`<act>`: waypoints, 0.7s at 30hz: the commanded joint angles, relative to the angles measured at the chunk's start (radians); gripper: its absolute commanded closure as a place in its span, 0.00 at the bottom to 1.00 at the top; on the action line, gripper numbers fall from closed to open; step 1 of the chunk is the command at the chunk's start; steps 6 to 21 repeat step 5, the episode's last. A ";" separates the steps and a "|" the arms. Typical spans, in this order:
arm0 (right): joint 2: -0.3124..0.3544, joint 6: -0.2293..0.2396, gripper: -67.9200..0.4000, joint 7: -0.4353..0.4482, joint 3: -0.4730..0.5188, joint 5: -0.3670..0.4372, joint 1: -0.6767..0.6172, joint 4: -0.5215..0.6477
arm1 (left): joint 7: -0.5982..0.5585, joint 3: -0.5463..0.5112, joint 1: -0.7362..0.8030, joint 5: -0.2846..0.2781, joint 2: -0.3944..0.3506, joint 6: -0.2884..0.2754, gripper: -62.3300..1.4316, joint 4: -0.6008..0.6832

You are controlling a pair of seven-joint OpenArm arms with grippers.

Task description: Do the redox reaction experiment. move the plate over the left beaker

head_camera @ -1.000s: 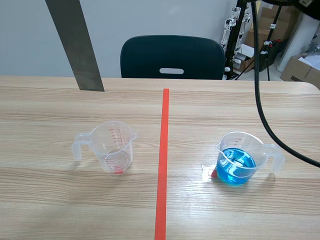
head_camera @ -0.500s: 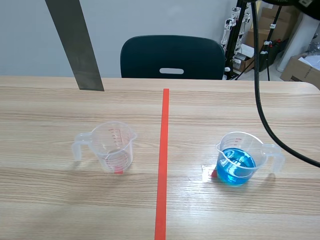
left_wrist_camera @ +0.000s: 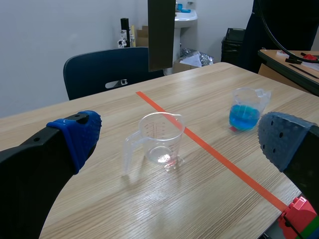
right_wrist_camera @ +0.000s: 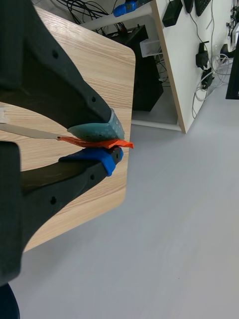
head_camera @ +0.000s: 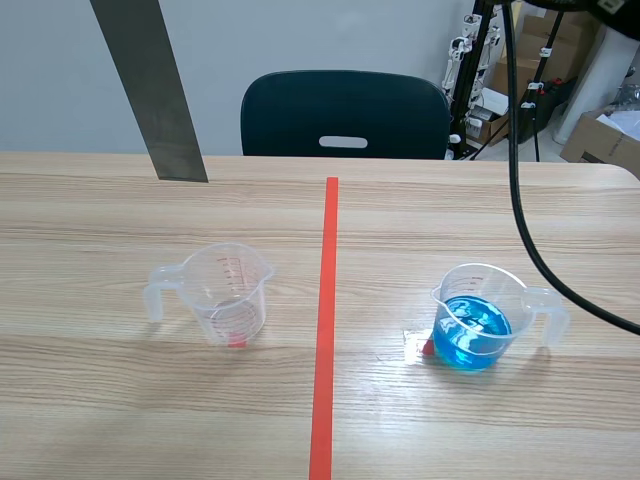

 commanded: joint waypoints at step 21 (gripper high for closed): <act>0.000 -0.004 0.99 0.019 0.013 0.011 0.030 0.011 | -0.014 0.000 -0.001 -0.006 0.007 0.002 0.00 0.010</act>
